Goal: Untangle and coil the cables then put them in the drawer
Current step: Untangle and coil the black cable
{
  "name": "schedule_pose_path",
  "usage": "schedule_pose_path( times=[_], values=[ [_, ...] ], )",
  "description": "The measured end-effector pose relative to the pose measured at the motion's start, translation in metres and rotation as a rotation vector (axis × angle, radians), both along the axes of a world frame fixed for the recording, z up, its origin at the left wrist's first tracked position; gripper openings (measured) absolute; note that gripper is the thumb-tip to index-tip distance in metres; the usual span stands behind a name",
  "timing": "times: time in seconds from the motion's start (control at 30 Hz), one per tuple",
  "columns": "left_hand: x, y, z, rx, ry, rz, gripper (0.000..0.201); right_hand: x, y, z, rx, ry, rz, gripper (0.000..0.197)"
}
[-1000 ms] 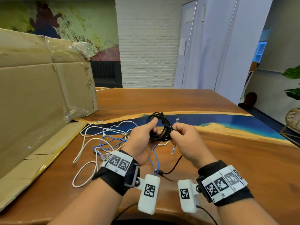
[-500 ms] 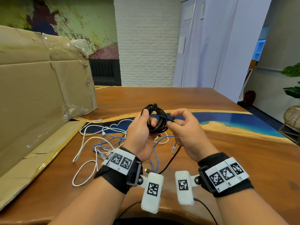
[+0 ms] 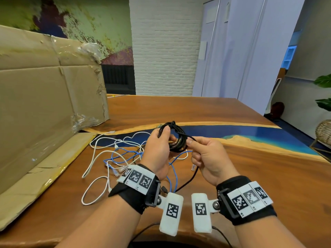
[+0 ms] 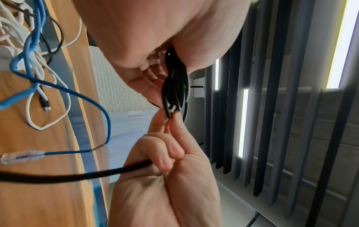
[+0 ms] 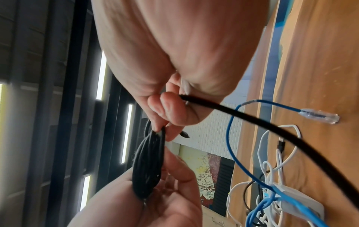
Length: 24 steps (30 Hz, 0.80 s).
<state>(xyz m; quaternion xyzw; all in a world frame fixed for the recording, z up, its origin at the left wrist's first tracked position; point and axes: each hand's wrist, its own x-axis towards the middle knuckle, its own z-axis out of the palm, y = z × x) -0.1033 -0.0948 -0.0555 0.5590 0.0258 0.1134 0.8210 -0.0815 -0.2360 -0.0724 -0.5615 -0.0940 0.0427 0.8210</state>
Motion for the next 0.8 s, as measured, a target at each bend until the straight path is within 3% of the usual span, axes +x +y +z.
schedule_pose_path(
  times=[0.13, 0.3, 0.4, 0.53, 0.67, 0.8],
  values=[
    [0.001, 0.001, -0.001, 0.036, 0.044, -0.067, 0.031, 0.000, -0.003, 0.002, 0.024, 0.006, 0.011, 0.013],
    [0.000, 0.004, 0.005, 0.022, 0.035, -0.166, 0.031, 0.001, -0.011, 0.002, 0.038, 0.058, 0.111, 0.025],
    [0.001, 0.005, 0.005, 0.017, -0.002, -0.131, 0.033, -0.001, -0.015, 0.005, 0.016, 0.055, 0.144, 0.020],
    [0.004, 0.006, 0.003, 0.023, 0.009, -0.058, 0.031, -0.001, -0.032, 0.012, -0.143, -0.052, 0.027, 0.015],
    [0.003, -0.001, 0.006, 0.090, -0.050, -0.059, 0.028, 0.000, -0.032, 0.016, -0.539, -0.318, -0.259, 0.016],
    [0.001, -0.006, 0.016, 0.165, -0.122, -0.033, 0.022, -0.005, -0.011, 0.009, -0.484, -0.363, -0.344, 0.016]
  ],
)
